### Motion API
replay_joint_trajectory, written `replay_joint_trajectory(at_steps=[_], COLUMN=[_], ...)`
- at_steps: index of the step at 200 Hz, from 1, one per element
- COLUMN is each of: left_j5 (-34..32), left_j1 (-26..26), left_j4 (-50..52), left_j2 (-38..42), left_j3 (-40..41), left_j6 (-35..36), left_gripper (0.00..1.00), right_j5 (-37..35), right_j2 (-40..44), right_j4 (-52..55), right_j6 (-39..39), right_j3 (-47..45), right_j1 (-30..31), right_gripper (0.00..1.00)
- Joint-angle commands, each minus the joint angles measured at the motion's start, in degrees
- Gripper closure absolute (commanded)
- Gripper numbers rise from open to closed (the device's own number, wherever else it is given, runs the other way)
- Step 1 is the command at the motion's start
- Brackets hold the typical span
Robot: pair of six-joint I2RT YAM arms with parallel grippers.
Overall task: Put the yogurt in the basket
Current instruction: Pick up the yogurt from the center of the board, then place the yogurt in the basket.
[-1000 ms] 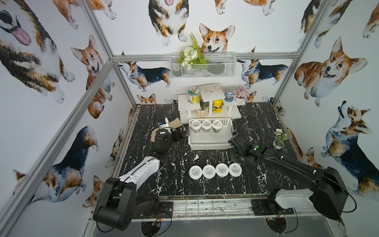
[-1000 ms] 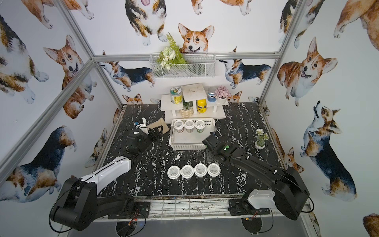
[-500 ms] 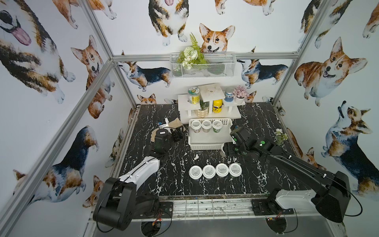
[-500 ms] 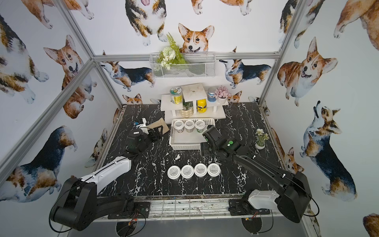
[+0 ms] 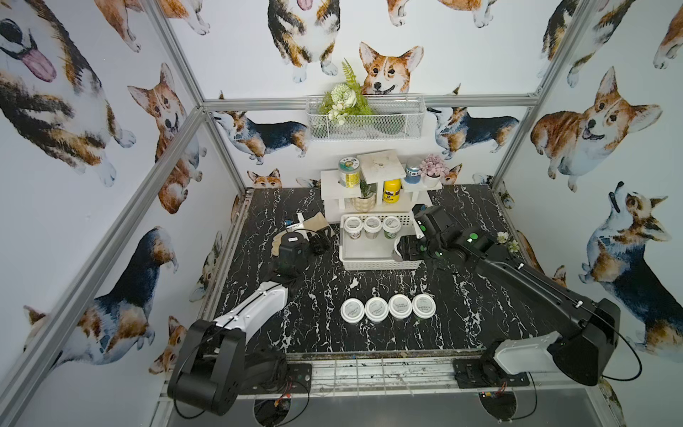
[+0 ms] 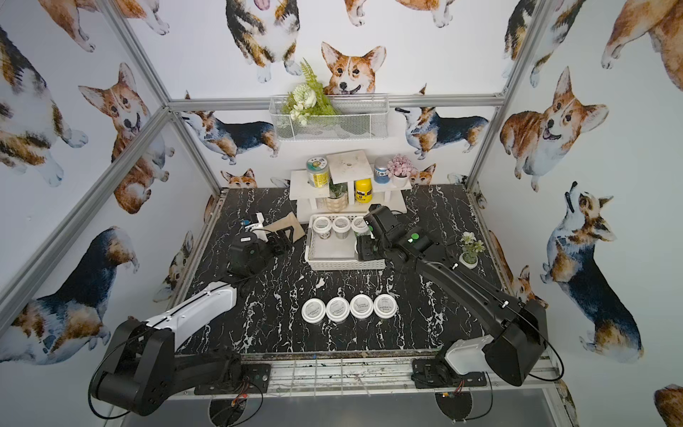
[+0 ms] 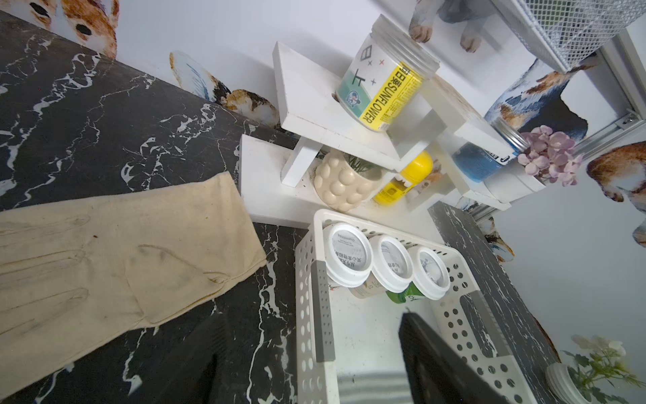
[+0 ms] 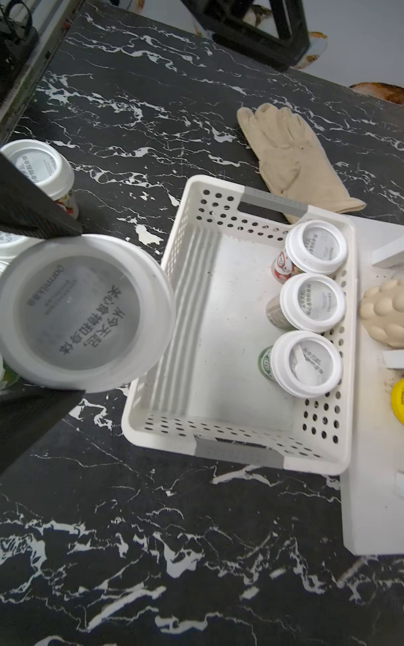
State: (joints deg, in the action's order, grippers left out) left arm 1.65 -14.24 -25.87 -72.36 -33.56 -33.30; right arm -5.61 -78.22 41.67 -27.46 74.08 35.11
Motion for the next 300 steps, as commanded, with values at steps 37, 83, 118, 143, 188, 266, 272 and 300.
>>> replay_joint_trajectory(at_steps=[37,83,118,143,188,266,272,300], left_j5=[0.2,0.3,0.4,0.4,0.4,0.5,0.5,0.5], left_j1=[0.1,0.1,0.0,0.0,0.1,0.1,0.1,0.1], left_j4=[-1.6,-1.6,-1.7,-1.6,-1.6,-1.6,-1.6,-1.6], left_j2=[0.0,-0.1,-0.2,-0.2,-0.2,-0.2,-0.2,-0.2], left_j3=[-0.1,-0.1,-0.2,-0.2,-0.2,-0.3,-0.3,-0.3], left_j6=[0.4,0.5,0.5,0.5,0.6,0.6,0.6,0.6], left_gripper=[0.18,0.18,0.18,0.18,0.18,0.18,0.18,0.18], right_j5=[-2.0,-3.4,-3.1,-2.9,-3.6,-4.6,-4.6,-4.5], right_j2=[-7.6,-14.4,-18.3,-20.8,-24.4,-27.8,-27.9,-28.8], right_j4=[-2.6,-5.7,-9.0,-10.7,-12.8,-13.7,-13.7,-13.8], right_j6=[7.3,9.8,10.4,10.7,11.4,11.8,11.8,11.9], right_j3=[5.3,7.3,7.6,8.2,9.6,9.8,9.7,9.9], right_j1=[-4.7,-7.6,-9.7,-10.8,-11.3,-11.8,-11.8,-11.8], right_gripper=[0.30,0.31,0.31,0.32,0.32,0.33,0.33,0.33])
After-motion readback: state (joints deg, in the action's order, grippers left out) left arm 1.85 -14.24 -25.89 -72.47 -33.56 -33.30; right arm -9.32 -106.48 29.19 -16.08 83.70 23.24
